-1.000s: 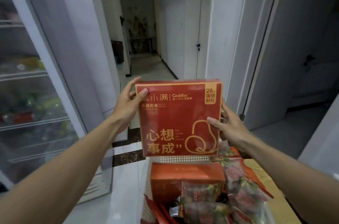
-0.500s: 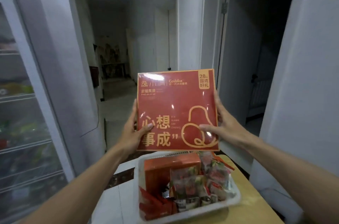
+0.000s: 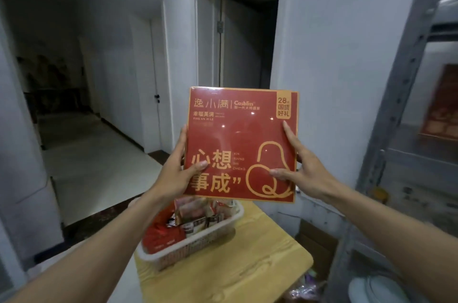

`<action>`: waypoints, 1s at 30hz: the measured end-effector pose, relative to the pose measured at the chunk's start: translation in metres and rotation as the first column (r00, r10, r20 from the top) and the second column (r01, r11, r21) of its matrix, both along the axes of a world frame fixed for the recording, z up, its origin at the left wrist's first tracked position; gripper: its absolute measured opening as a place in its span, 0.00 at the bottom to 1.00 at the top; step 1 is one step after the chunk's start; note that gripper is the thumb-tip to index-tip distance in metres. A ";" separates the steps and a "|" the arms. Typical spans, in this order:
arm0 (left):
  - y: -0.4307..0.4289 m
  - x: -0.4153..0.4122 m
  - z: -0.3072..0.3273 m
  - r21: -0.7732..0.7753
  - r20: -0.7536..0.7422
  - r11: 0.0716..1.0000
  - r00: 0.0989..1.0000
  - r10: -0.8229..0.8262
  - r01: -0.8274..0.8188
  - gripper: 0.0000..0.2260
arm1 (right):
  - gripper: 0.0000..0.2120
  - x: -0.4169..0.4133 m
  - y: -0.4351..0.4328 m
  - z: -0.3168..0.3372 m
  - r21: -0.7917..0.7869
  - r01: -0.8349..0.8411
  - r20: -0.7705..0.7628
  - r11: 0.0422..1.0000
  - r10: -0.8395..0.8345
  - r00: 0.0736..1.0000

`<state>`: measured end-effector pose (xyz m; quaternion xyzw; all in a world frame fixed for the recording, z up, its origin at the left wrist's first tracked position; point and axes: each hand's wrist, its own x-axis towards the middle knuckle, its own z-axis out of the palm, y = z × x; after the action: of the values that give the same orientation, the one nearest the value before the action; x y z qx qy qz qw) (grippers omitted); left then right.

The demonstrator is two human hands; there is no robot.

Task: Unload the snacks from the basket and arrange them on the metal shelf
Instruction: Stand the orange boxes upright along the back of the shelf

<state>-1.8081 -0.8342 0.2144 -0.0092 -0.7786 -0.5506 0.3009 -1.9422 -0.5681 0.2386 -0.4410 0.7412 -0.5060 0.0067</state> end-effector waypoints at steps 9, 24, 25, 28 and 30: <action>0.164 -0.042 0.035 -0.091 -0.033 0.968 0.971 -0.237 0.233 0.42 | 0.50 0.020 0.189 0.025 -0.061 0.195 -0.017 0.979 -0.197 0.980; 0.504 -0.162 0.072 -0.131 -0.094 0.858 0.855 -0.510 0.497 0.43 | 0.50 0.005 0.532 0.061 -0.052 0.561 -0.132 0.826 -0.562 0.816; 0.519 -0.173 0.075 -0.133 -0.101 0.844 0.840 -0.533 0.520 0.43 | 0.50 -0.001 0.546 0.063 -0.055 0.578 -0.137 0.814 -0.580 0.803; 0.557 -0.212 0.082 -0.144 -0.107 0.822 0.818 -0.566 0.550 0.44 | 0.50 -0.027 0.582 0.070 -0.064 0.629 -0.158 0.775 -0.630 0.760; 0.579 -0.241 0.086 -0.148 -0.105 0.817 0.813 -0.573 0.557 0.44 | 0.51 -0.047 0.602 0.074 -0.064 0.659 -0.179 0.749 -0.659 0.731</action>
<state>-2.0493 -0.2549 0.3003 -0.2966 -0.7458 -0.5692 0.1781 -1.9892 0.0342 0.3121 -0.1960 0.8474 -0.4295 -0.2430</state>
